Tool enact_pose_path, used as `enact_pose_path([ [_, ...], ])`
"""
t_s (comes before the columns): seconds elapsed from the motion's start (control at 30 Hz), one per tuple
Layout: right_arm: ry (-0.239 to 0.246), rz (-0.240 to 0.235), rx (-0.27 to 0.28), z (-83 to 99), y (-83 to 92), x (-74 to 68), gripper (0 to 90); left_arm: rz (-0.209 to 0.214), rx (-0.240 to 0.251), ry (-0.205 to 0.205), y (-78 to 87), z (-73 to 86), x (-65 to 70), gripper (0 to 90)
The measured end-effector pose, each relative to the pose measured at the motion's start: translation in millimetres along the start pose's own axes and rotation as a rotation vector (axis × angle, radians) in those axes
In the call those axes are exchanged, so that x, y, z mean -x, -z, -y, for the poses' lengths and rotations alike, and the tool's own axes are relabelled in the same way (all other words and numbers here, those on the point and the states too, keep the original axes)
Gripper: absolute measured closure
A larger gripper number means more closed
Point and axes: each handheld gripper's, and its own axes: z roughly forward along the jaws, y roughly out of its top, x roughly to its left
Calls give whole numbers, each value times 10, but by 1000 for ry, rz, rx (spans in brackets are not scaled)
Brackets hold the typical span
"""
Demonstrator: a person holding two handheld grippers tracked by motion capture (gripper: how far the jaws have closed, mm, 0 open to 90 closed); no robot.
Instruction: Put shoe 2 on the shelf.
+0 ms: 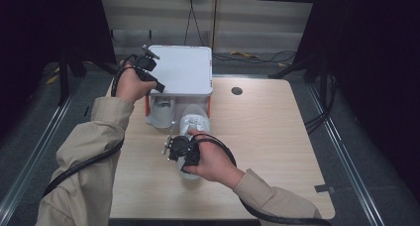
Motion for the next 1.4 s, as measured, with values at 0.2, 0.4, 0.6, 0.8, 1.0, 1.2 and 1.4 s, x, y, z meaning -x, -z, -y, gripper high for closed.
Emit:
enact_pose_path([
  [0.2,13,14,-9,-66,-20,78,693,4,0,-4,0,0,-5,900],
  [0.4,28,25,3,-141,-32,224,690,17,-1,-5,0,-2,-25,900],
  [0.6,55,39,14,-244,-91,443,687,20,1,-11,1,2,-27,900],
  [0.8,64,69,15,-333,-166,665,681,26,7,-14,-1,8,-31,900],
  [1.0,96,96,22,-369,-302,863,662,34,16,-14,1,25,-46,900],
  [1.2,102,123,59,-359,-379,956,606,25,22,-18,1,32,-29,900],
  [1.4,63,154,69,-302,-375,939,525,24,29,-11,2,46,-30,900],
])
